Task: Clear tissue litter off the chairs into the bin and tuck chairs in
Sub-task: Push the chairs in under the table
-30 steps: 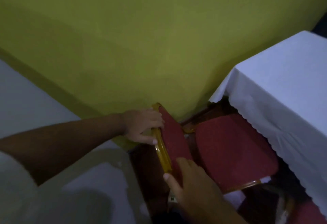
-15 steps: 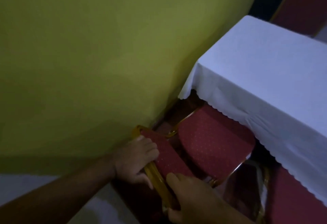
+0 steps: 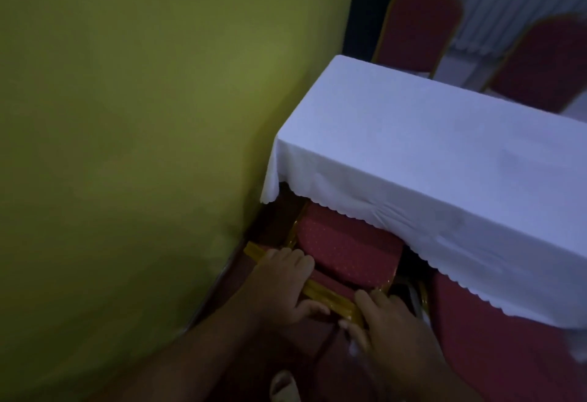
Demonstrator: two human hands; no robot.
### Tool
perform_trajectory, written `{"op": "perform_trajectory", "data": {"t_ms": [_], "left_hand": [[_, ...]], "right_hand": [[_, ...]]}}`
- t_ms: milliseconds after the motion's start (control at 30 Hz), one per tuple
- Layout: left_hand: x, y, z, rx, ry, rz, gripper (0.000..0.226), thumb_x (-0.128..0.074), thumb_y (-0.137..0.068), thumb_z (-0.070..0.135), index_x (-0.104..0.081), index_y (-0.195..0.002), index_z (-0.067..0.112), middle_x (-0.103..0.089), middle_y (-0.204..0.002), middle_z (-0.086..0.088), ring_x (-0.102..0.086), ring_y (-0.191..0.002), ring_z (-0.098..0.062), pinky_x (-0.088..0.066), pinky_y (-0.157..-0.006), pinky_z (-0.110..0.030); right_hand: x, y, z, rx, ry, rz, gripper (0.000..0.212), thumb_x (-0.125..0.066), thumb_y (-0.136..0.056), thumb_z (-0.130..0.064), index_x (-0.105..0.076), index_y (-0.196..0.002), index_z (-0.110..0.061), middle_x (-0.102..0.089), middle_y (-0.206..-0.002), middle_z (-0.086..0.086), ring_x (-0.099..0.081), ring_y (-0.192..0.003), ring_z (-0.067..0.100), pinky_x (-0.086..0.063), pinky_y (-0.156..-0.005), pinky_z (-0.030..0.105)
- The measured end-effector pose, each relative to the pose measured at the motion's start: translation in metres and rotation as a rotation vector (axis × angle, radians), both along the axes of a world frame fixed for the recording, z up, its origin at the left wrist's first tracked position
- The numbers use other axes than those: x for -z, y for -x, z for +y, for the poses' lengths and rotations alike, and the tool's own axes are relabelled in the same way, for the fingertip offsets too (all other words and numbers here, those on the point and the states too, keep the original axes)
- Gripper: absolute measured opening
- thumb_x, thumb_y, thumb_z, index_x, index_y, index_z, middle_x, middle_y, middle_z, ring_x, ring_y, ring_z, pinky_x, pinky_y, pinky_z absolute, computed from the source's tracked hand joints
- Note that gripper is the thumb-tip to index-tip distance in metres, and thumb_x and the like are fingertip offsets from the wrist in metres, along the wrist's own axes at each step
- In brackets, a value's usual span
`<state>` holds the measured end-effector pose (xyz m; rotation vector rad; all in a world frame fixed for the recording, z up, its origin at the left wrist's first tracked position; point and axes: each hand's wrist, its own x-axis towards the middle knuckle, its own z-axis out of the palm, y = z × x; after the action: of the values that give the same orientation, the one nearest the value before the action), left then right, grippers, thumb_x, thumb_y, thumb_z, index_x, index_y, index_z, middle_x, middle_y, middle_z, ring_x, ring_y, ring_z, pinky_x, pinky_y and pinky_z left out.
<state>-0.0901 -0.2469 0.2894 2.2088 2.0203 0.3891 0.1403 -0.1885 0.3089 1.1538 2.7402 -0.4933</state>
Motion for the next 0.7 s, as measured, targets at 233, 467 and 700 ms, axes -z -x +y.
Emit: {"op": "perform_trajectory", "data": {"t_ms": [233,467,700], "left_hand": [[-0.001,-0.001,0.041,-0.029,-0.005,-0.045,0.054,-0.039,-0.083,0.082,-0.036,-0.088,0.029,-0.04,-0.082,0.009,-0.038,-0.072,-0.011,-0.035,-0.068,-0.03],[-0.005,-0.006,0.039,-0.063,-0.007,-0.118,0.045,-0.047,-0.081,0.075,-0.039,-0.087,0.031,-0.04,-0.079,0.012,-0.039,-0.071,-0.01,-0.035,-0.069,-0.03],[-0.03,-0.1,0.051,-0.011,0.035,-0.167,0.034,-0.048,-0.082,0.066,-0.05,-0.099,0.037,-0.051,-0.086,0.018,-0.047,-0.082,-0.006,-0.042,-0.08,-0.034]], "right_hand": [[0.006,0.007,0.03,0.103,-0.101,-0.001,0.037,-0.036,-0.094,-0.058,-0.038,-0.119,-0.032,-0.055,-0.116,-0.005,-0.052,-0.103,0.02,-0.048,-0.064,0.033],[0.007,0.004,0.037,0.149,-0.002,0.033,0.046,-0.046,-0.089,-0.059,-0.036,-0.124,-0.03,-0.052,-0.121,-0.004,-0.049,-0.108,0.021,-0.051,-0.075,0.039],[-0.019,-0.08,0.044,0.075,-0.001,0.05,0.045,-0.039,-0.084,-0.064,-0.043,-0.121,-0.039,-0.055,-0.111,-0.01,-0.05,-0.102,0.016,-0.041,-0.081,0.039]]}}
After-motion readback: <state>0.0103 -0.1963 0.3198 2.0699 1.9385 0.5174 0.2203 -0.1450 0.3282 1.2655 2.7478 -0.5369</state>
